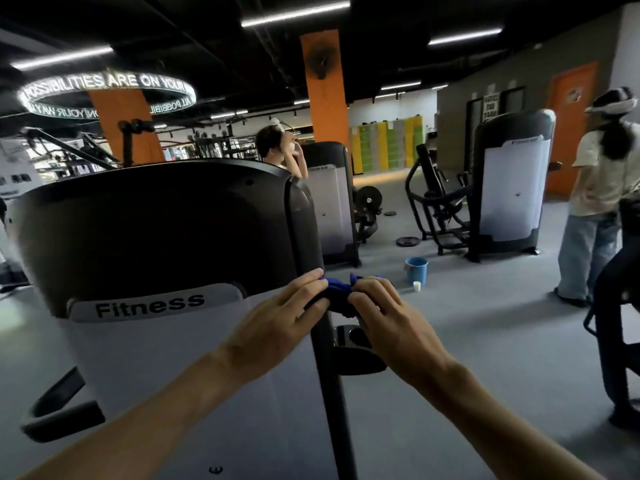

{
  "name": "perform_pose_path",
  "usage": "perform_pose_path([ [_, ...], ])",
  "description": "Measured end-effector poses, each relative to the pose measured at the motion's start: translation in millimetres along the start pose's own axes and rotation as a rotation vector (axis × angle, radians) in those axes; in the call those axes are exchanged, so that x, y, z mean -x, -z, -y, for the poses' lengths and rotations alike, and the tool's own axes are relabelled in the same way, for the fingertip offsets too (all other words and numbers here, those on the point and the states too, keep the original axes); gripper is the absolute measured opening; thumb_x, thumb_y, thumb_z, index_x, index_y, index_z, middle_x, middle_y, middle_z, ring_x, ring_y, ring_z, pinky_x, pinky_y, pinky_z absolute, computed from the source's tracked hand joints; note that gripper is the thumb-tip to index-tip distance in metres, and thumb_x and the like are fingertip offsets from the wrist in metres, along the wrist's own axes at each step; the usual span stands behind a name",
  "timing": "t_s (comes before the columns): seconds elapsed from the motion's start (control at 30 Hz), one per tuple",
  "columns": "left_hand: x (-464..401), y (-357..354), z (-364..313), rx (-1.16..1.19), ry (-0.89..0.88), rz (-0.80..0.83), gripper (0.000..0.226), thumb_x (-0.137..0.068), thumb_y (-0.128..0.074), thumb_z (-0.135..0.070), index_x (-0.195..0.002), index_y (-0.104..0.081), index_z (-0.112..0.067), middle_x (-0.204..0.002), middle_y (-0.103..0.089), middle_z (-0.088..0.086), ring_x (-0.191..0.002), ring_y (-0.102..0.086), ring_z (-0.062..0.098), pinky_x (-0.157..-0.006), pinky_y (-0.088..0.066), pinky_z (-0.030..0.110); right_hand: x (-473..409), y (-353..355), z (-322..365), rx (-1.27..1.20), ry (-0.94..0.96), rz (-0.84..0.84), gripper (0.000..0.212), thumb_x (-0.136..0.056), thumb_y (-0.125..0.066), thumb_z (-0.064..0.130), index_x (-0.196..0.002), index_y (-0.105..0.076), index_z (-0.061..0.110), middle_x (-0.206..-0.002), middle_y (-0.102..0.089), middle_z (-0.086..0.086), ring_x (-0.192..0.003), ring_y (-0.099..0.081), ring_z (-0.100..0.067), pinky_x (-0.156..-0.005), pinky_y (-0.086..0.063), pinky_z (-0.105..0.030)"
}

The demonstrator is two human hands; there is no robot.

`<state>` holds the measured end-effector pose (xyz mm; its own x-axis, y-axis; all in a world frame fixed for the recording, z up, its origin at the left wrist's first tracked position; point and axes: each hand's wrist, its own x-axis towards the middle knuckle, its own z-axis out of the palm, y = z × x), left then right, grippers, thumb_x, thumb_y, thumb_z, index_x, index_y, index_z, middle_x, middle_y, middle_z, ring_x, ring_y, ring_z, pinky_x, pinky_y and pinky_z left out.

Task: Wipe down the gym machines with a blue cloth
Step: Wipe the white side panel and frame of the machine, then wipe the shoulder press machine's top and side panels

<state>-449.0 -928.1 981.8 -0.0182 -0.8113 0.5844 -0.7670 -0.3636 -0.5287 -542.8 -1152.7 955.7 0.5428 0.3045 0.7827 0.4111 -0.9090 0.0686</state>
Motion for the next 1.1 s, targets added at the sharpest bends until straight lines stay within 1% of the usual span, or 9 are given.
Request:
perform_pose_path([
  [0.1,-24.2,-26.2,8.4,-0.046,-0.012,-0.023,0.031,-0.112,-0.044,-0.01,-0.128,-0.066,0.005,-0.139,-0.06,0.025,-0.14,-0.052,0.038,-0.109,-0.052,0.046,-4.1,-9.5,-36.2,0.01,0.003,-0.009,0.045,-0.076,-0.085,0.001,-0.113,-0.06,0.01,-0.117,-0.058,-0.008,-0.104,-0.057,-0.022,-0.067,-0.057,-0.024],
  [0.2,-43.8,-58.3,26.4,-0.141,-0.061,-0.041,0.024,-0.106,-0.054,-0.002,-0.125,-0.068,0.002,-0.136,-0.062,0.025,-0.138,-0.054,0.039,-0.112,-0.049,0.045,-19.0,-27.5,-78.7,0.024,0.053,-0.041,0.041,-0.08,-0.082,0.004,-0.114,-0.06,0.01,-0.116,-0.059,-0.008,-0.104,-0.058,-0.022,-0.072,-0.057,-0.025],
  [0.27,-56.5,-81.5,45.6,-0.189,-0.057,-0.054,0.022,-0.103,-0.061,-0.001,-0.124,-0.068,0.002,-0.132,-0.063,0.026,-0.131,-0.059,0.039,-0.108,-0.053,0.045,-38.5,-44.2,-111.1,0.014,0.094,-0.065,0.03,-0.087,-0.075,0.004,-0.113,-0.063,0.007,-0.116,-0.059,-0.01,-0.107,-0.058,-0.024,-0.073,-0.058,-0.029],
  [0.4,-84.6,-125.1,83.7,-0.299,-0.014,-0.04,0.023,-0.1,-0.063,0.001,-0.123,-0.065,0.002,-0.123,-0.065,0.026,-0.118,-0.064,0.038,-0.097,-0.058,0.046,-87.3,-85.4,-178.5,0.003,0.19,-0.083,0.021,-0.094,-0.066,0.006,-0.115,-0.064,0.003,-0.117,-0.059,-0.012,-0.11,-0.057,-0.027,-0.079,-0.055,-0.031],
  [0.47,-100.0,-139.8,103.7,-0.349,0.039,-0.033,0.022,-0.1,-0.062,0.0,-0.122,-0.066,0.002,-0.123,-0.065,0.025,-0.118,-0.062,0.038,-0.097,-0.058,0.046,-116.1,-102.8,-208.2,-0.031,0.242,-0.086,0.023,-0.096,-0.064,0.007,-0.118,-0.063,0.003,-0.119,-0.059,-0.013,-0.111,-0.057,-0.028,-0.081,-0.057,-0.036],
  [0.53,-114.4,-149.4,120.9,-0.397,0.084,-0.009,0.02,-0.101,-0.062,0.0,-0.121,-0.066,0.002,-0.122,-0.065,0.025,-0.118,-0.062,0.039,-0.098,-0.057,0.046,-140.9,-118.9,-232.8,-0.066,0.288,-0.098,0.022,-0.098,-0.059,0.008,-0.119,-0.061,0.002,-0.118,-0.059,-0.015,-0.109,-0.058,-0.03,-0.077,-0.059,-0.04],
  [0.67,-141.2,-162.6,140.7,-0.475,0.144,0.061,0.02,-0.101,-0.063,0.0,-0.121,-0.066,0.002,-0.121,-0.067,0.025,-0.115,-0.065,0.039,-0.094,-0.058,0.045,-179.5,-143.5,-273.6,-0.168,0.332,-0.167,0.022,-0.096,-0.066,0.005,-0.117,-0.064,-0.001,-0.117,-0.06,-0.016,-0.107,-0.058,-0.032,-0.075,-0.059,-0.04],
  [0.93,-178.5,-173.4,157.8,-0.702,0.253,0.239,0.018,-0.105,-0.059,-0.004,-0.117,-0.072,0.0,-0.12,-0.069,0.022,-0.115,-0.067,0.037,-0.093,-0.057,0.043,-246.8,-198.0,-323.5,-0.428,0.494,-0.302,0.022,-0.106,-0.05,0.012,-0.115,-0.065,-0.002,-0.119,-0.06,-0.017,-0.113,-0.058,-0.033,-0.087,-0.055,-0.04],
  [1.1,-200.5,-185.9,149.3,-0.861,0.334,0.417,0.018,-0.105,-0.058,-0.003,-0.116,-0.073,-0.001,-0.119,-0.069,0.021,-0.115,-0.067,0.037,-0.092,-0.058,0.044,-280.2,-239.5,-348.4,-0.638,0.644,-0.334,0.015,-0.097,-0.064,0.0,-0.112,-0.065,-0.002,-0.12,-0.059,-0.015,-0.115,-0.056,-0.032,-0.086,-0.054,-0.041],
])
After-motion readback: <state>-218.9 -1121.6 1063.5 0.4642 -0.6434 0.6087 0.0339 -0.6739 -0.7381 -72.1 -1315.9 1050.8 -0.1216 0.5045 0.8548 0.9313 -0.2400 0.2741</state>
